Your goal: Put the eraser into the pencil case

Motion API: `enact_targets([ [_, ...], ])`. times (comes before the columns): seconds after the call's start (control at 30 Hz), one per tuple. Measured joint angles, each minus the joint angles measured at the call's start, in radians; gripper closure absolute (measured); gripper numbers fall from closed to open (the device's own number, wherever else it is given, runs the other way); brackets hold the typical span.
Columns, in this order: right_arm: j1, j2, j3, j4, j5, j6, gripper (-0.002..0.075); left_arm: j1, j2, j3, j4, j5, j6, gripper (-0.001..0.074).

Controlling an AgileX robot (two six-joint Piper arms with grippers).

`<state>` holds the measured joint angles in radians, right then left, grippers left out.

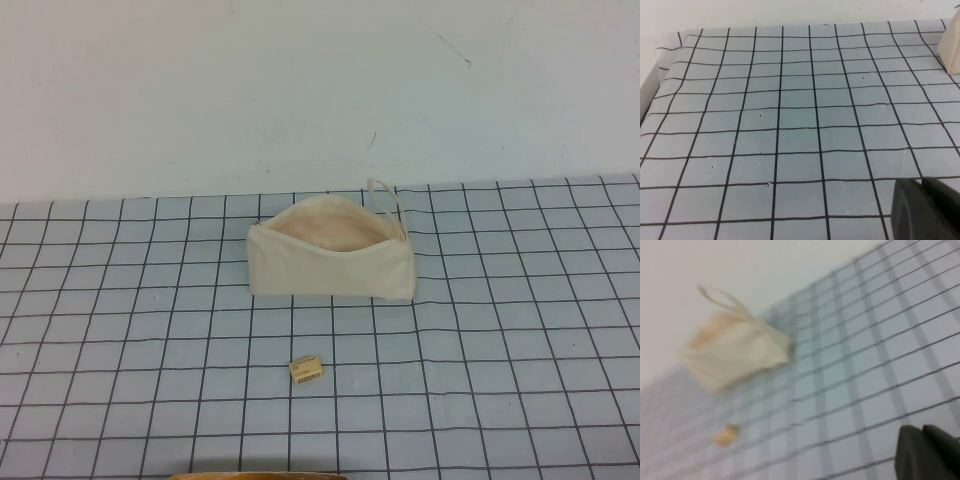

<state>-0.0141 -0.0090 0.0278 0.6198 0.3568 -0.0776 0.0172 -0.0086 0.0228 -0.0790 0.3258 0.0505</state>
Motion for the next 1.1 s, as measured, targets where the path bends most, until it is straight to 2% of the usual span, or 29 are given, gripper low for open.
enact_targets([
  [0.07,0.000,0.000,0.000,0.161,0.000,0.017,0.0727,0.000,0.000,0.000,0.000,0.000,0.000,0.0736],
  [0.3,0.000,0.000,0.000,0.227,-0.037,0.014,0.0727,0.000,0.000,0.000,0.000,0.000,0.000,0.0736],
  [0.4,0.000,0.000,0.000,0.239,-0.035,-0.049,0.0727,0.000,0.000,0.000,0.000,0.000,0.000,0.0736],
  [0.5,0.000,0.000,-0.037,0.246,0.030,-0.208,0.0727,0.000,0.000,0.000,0.000,0.000,0.000,0.0736],
  [0.6,0.000,0.013,-0.153,0.240,0.114,-0.378,0.0727,0.000,0.000,0.000,0.000,0.000,0.000,0.0736],
  [0.7,0.000,0.110,-0.298,0.174,0.197,-0.478,0.0727,0.000,0.000,0.000,0.000,0.000,0.000,0.0736],
  [0.97,0.000,0.531,-0.758,-0.076,0.588,-0.600,0.0727,0.000,0.000,0.000,-0.002,0.000,0.000,0.0736],
  [1.1,0.000,0.719,-0.939,-0.136,0.747,-0.630,0.0727,0.000,0.000,0.000,-0.002,0.000,0.000,0.0736],
])
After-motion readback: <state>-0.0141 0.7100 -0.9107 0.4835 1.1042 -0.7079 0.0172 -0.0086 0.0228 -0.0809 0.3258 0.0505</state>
